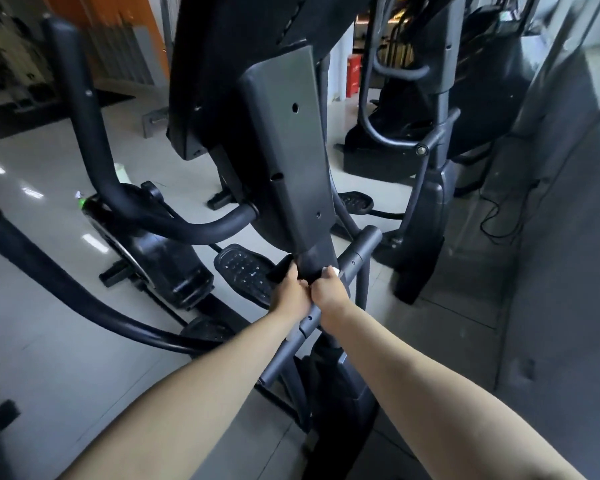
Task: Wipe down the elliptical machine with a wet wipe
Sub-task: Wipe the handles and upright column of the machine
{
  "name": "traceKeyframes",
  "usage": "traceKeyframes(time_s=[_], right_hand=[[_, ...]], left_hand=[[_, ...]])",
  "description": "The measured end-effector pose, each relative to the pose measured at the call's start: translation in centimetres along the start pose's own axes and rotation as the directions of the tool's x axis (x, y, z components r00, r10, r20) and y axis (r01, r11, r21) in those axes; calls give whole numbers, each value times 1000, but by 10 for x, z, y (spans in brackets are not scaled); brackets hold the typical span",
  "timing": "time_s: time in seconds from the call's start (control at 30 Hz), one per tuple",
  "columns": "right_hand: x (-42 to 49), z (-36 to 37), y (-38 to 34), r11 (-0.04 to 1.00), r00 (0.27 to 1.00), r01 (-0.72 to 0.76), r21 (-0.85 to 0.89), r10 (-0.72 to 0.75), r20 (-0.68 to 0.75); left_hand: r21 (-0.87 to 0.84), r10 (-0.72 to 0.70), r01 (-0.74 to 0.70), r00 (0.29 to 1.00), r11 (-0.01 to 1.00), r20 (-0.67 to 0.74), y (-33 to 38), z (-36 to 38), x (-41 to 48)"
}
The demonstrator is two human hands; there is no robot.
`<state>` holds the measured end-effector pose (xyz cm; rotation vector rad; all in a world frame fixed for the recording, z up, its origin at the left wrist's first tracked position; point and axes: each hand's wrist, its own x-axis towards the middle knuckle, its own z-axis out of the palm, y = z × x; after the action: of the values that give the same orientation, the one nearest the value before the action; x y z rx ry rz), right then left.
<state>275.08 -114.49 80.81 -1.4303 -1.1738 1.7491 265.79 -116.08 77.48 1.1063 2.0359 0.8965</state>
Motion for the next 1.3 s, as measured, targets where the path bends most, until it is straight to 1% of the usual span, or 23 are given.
traceKeyframes(time_s=[0.07, 0.13, 0.17, 0.23, 0.27, 0.3, 0.37, 0.4, 0.5, 0.6, 0.67, 0.73, 0.8, 0.87, 0.93, 1.0, 1.07, 1.1, 1.2, 1.23, 1.3], right_hand=[[2, -4, -13, 998, 1000, 23, 50, -23, -9], [0, -8, -22, 992, 999, 45, 116, -42, -28], [-1, -9, -24, 987, 998, 57, 153, -53, -33], [-4, -5, -23, 979, 996, 88, 185, -87, -13], [-6, -2, -20, 974, 994, 107, 198, -111, 7], [-6, 1, -15, 966, 993, 111, 232, -119, 23], [-7, 4, -3, 960, 996, 69, 270, -82, 39], [-10, 4, 2, 969, 998, 47, 244, -56, 31], [-17, 3, 5, 991, 999, -33, 128, 30, 20], [-19, 4, -4, 999, 999, -38, 22, 38, -16], [-18, 4, -10, 1000, 998, 12, -28, -14, -57], [-19, 3, -12, 999, 997, 39, -28, -41, -70], [-20, -3, -9, 998, 998, 56, -29, -57, -37], [-16, -7, -4, 997, 998, 67, -36, -67, 19], [-14, -9, -1, 997, 997, 65, -49, -62, 45], [-10, -13, -1, 997, 997, 56, -50, -53, 54], [-7, -19, -6, 997, 998, 61, -37, -60, 30], [-6, -22, -10, 997, 998, 69, -46, -69, 11], [4, -31, -19, 980, 987, 157, -123, -159, -2], [10, -33, -21, 975, 986, 165, -151, -165, 11], [21, -36, -23, 971, 989, 139, -195, -125, 80]], left_hand=[[17, -31, 31, 999, 999, -32, 2, 5, 3], [24, -36, 37, 999, 999, -14, 5, 3, 2], [7, -14, 14, 1000, 1000, -5, 6, 3, 1], [-45, 31, -30, 999, 999, 9, 6, 0, -1], [-73, 32, -30, 999, 997, 20, 6, -1, -1], [-104, 22, -18, 999, 994, 36, 5, -2, -2], [-181, -37, 51, 996, 982, 77, 4, -6, -7], [-180, -47, 62, 995, 982, 85, 2, -8, -7], [-170, 30, -7, 990, 985, 135, -5, -13, -8], [-180, 58, -33, 989, 983, 138, -5, -16, -13], [-208, 80, -56, 991, 976, 106, -2, -17, -18], [-253, 87, -73, 995, 965, 45, 0, -20, -22], [-277, 78, -82, 997, 957, -26, -2, -20, -19], [-259, 55, -71, 996, 963, -68, -7, -19, -15], [-217, 29, -55, 992, 975, -120, -12, -15, -15], [-199, 9, -58, 970, 978, -242, -11, -13, -18], [-209, -25, -60, 924, 976, -381, -7, -12, -19], [-231, -49, -55, 905, 972, -423, -3, -11, -18], [-311, -94, -61, 882, 948, -461, 10, -5, -13], [-328, -107, -58, 880, 943, -463, 14, -1, -11], [-325, -131, -38, 867, 945, -481, 20, 8, -9]])
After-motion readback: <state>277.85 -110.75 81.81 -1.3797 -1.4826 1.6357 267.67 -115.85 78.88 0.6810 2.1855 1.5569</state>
